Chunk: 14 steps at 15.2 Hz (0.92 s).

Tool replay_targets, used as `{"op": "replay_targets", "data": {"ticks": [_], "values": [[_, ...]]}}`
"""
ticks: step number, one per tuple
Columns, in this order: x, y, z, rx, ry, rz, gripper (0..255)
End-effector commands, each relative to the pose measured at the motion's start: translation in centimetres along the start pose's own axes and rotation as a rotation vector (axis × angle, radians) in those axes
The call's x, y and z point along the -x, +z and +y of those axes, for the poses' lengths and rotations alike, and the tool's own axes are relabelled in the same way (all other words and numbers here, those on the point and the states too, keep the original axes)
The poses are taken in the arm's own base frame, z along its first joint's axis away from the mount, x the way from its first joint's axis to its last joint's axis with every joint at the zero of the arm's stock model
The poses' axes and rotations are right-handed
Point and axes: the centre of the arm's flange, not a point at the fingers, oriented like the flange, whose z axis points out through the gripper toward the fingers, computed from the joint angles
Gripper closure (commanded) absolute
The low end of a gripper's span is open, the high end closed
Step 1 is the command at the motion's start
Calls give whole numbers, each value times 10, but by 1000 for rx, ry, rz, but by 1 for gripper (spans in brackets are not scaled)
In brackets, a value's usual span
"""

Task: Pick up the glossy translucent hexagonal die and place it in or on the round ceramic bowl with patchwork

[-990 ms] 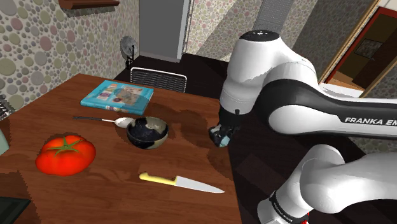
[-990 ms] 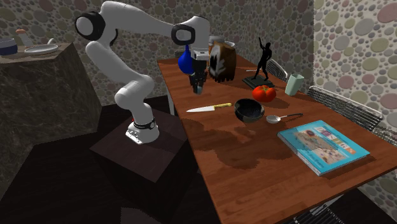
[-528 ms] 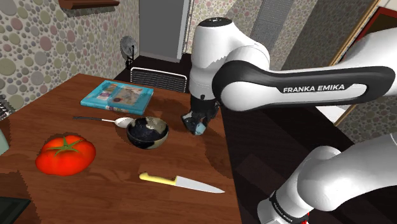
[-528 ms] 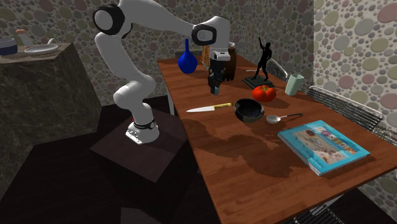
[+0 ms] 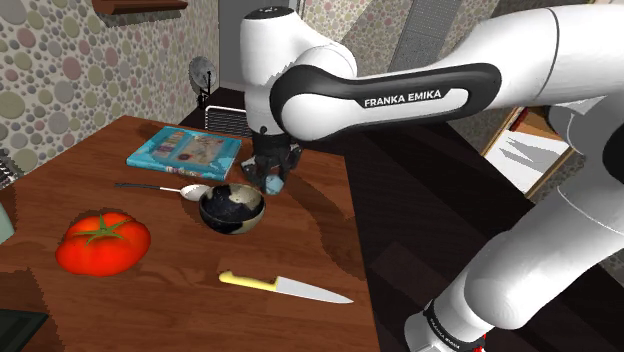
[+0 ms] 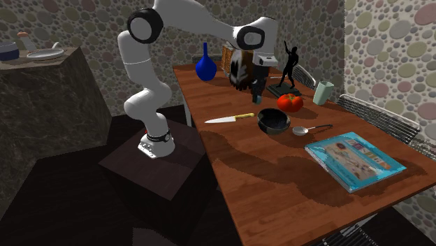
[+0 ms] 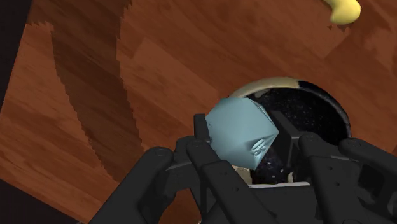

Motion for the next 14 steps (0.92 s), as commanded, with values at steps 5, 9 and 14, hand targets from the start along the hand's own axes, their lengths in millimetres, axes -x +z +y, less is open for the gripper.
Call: {"op": "replay_targets", "data": {"ticks": [5, 9, 14], "values": [[-71, -4, -42, -1, 2, 0, 255], [-87, 10, -56, -1, 2, 0, 255], [-86, 36, -60, -1, 2, 0, 255]]}}
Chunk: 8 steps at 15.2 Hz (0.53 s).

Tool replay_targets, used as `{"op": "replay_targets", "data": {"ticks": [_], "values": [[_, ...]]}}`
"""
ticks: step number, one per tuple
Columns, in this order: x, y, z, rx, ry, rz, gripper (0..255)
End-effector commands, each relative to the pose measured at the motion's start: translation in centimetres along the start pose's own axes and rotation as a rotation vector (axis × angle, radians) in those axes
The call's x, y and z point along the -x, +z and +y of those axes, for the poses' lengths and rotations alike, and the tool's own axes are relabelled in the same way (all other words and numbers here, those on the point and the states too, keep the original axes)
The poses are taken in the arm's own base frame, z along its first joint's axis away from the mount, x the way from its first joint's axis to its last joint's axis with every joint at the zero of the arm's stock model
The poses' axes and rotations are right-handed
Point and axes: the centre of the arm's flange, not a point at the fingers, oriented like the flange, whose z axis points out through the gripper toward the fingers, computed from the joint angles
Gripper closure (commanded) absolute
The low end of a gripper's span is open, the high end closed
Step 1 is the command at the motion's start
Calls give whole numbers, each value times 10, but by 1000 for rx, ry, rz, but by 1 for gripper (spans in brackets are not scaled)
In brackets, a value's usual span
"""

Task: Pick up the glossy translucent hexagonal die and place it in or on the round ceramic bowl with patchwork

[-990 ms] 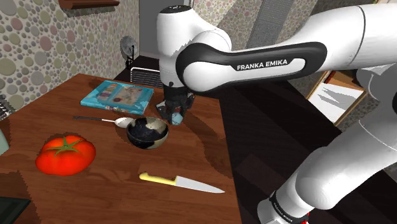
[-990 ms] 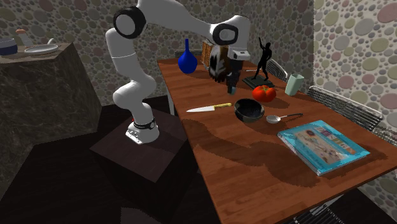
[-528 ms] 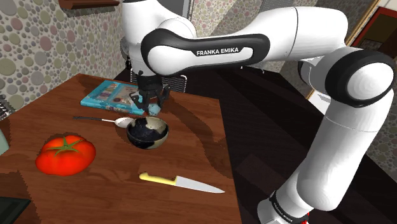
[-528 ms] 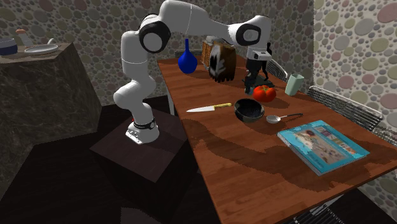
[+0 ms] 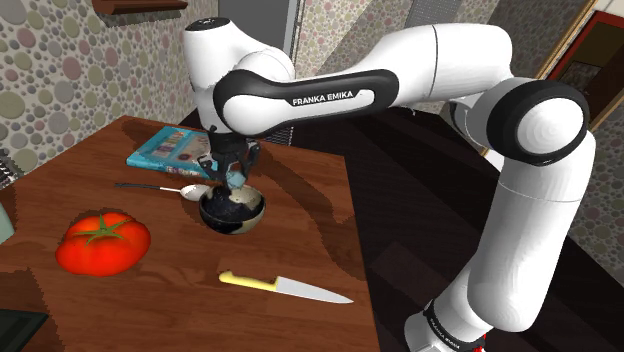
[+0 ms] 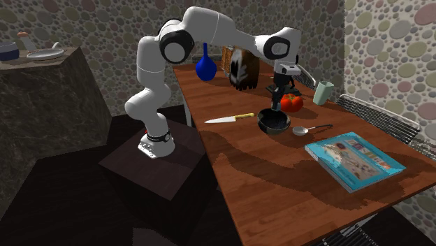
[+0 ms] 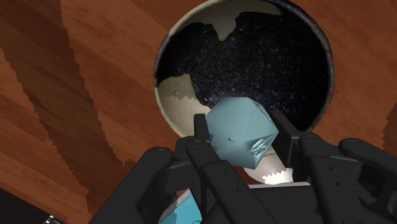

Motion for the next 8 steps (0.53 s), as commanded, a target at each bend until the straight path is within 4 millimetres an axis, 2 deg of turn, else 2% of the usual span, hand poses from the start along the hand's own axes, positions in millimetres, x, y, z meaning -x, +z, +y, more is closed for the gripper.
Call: {"op": "replay_targets", "data": {"ticks": [1, 6, 8], "values": [[1, 10, -2, 0, 0, 1, 255], [2, 36, -7, 0, 0, 1, 255], [2, 38, -7, 0, 0, 1, 255]]}}
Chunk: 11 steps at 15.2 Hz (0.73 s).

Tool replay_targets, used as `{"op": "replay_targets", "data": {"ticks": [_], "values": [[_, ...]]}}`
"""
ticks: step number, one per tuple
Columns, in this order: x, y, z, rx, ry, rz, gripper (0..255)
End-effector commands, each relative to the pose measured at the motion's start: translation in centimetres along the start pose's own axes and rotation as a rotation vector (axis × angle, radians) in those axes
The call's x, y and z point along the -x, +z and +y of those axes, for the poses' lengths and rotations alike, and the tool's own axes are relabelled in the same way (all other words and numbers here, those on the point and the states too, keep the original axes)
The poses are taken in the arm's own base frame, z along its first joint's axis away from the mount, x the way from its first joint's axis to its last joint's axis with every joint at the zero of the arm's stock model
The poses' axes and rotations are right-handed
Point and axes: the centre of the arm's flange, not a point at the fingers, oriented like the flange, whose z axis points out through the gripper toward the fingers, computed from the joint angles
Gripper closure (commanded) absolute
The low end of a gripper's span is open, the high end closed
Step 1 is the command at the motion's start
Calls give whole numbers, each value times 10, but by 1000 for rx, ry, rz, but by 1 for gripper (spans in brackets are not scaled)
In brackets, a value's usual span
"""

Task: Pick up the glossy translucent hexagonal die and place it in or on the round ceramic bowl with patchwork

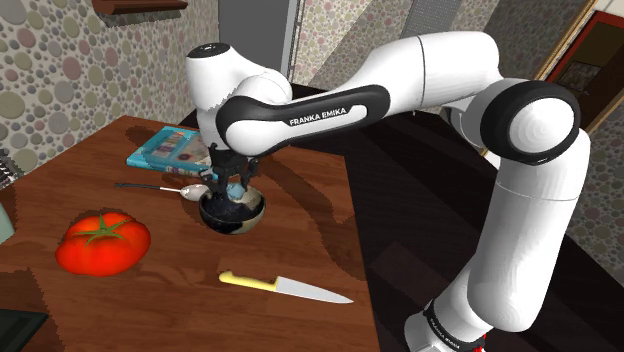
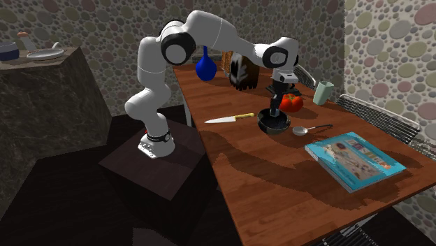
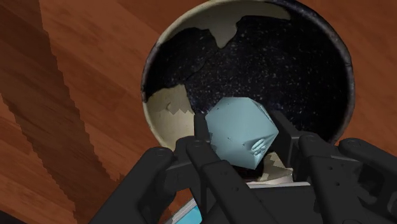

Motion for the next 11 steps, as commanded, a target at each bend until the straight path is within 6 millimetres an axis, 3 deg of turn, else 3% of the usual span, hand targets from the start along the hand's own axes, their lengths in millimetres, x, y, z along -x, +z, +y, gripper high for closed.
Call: {"op": "replay_targets", "data": {"ticks": [1, 6, 7, 11], "values": [[0, 2, -1, 0, 0, 0, 255], [0, 2, -1, 0, 0, 0, 255], [0, 2, -1, 0, 0, 0, 0], [0, 2, -1, 0, 0, 0, 0]]}}
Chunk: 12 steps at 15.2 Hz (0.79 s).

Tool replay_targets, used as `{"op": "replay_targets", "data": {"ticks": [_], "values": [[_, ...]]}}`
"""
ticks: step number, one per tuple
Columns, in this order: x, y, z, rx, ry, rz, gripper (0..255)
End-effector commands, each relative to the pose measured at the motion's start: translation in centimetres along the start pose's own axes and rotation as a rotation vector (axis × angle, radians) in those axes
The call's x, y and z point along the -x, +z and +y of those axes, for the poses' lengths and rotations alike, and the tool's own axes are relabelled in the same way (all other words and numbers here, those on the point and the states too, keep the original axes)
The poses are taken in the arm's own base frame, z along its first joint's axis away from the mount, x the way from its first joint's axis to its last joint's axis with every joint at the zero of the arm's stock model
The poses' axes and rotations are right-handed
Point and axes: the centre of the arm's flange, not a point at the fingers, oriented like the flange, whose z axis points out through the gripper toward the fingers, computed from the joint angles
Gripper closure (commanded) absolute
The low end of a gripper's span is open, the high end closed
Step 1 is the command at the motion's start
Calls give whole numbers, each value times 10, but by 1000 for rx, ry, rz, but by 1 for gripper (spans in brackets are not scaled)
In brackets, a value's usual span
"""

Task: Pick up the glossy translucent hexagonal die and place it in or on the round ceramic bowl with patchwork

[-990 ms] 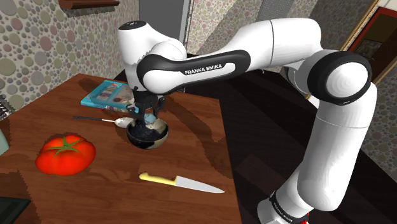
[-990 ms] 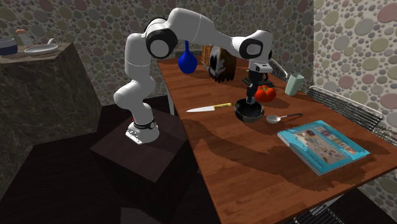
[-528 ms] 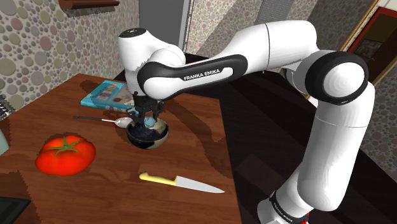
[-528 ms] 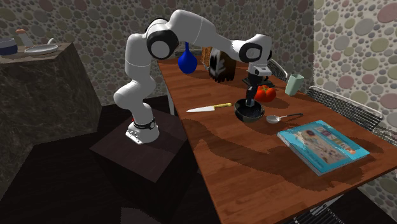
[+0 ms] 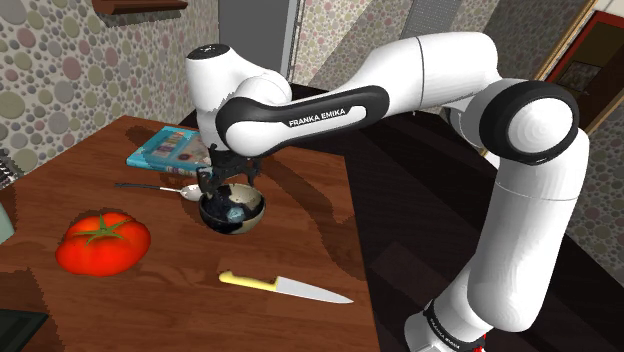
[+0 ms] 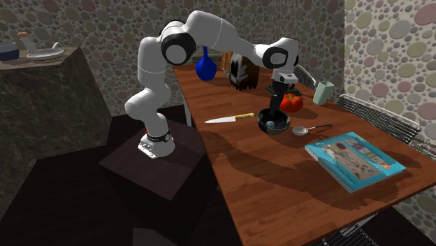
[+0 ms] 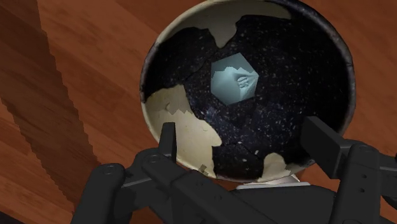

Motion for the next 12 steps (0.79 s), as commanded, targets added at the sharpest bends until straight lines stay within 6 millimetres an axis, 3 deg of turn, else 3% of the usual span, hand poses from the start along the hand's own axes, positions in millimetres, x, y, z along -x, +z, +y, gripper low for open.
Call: {"op": "replay_targets", "data": {"ticks": [1, 5, 12], "values": [[0, 0, 0, 0, 0, 0, 0], [0, -50, 0, 0, 0, 0, 0], [0, -50, 0, 0, 0, 0, 0]]}}
